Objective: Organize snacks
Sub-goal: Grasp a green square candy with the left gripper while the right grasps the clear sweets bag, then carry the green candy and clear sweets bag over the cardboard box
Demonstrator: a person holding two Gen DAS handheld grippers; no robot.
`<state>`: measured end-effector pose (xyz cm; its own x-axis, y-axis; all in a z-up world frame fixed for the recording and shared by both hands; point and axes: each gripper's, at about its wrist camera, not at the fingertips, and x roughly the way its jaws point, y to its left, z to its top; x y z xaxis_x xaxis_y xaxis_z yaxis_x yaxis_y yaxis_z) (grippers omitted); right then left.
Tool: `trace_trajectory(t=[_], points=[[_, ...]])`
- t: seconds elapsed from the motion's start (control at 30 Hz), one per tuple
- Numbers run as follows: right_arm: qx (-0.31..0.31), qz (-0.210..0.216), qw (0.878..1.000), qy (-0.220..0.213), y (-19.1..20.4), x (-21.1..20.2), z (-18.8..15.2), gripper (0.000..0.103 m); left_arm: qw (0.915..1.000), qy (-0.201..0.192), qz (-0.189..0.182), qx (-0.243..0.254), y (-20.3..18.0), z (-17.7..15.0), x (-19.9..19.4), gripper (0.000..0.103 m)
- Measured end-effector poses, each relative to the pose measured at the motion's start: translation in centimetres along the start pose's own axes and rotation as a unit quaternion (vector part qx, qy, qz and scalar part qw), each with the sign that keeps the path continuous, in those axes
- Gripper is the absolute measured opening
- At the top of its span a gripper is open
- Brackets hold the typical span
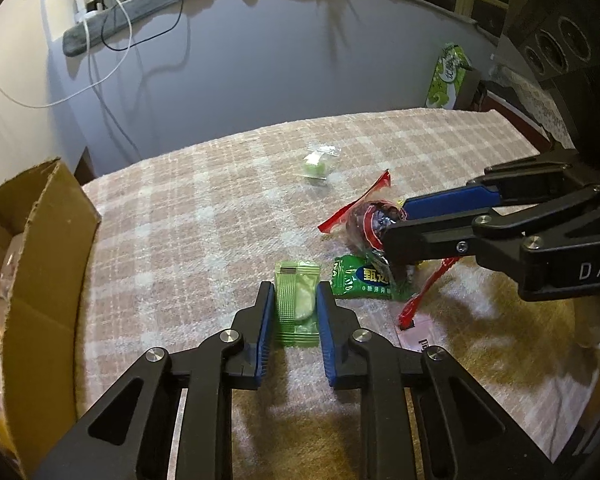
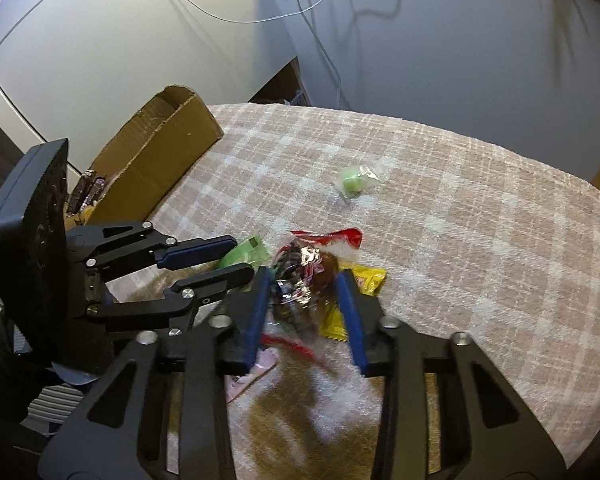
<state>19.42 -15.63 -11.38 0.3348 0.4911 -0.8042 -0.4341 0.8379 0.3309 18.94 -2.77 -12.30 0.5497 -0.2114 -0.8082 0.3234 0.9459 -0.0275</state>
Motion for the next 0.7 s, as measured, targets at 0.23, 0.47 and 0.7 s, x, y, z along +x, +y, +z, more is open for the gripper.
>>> trace_trajectory(t=[0.23, 0.47, 0.7], points=[[-0.02, -0.012, 1.0, 0.01, 0.6, 0.2, -0.1, 0.033, 0.9999, -0.004, -0.001, -0.016, 0.3, -0.6, -0.5, 0.019], [-0.063, -0.047, 0.997, 0.025, 2.1, 1.3, 0.4, 0.036, 0.9994, -0.011, -0.003, -0.031, 0.8, -1.2, -1.3, 0.019], [-0.058, -0.052, 0.997, 0.009, 2.5, 0.6, 0.2, 0.032, 0.998, -0.031, -0.008, -0.055, 1.7, -1.7, -3.1, 0.019]])
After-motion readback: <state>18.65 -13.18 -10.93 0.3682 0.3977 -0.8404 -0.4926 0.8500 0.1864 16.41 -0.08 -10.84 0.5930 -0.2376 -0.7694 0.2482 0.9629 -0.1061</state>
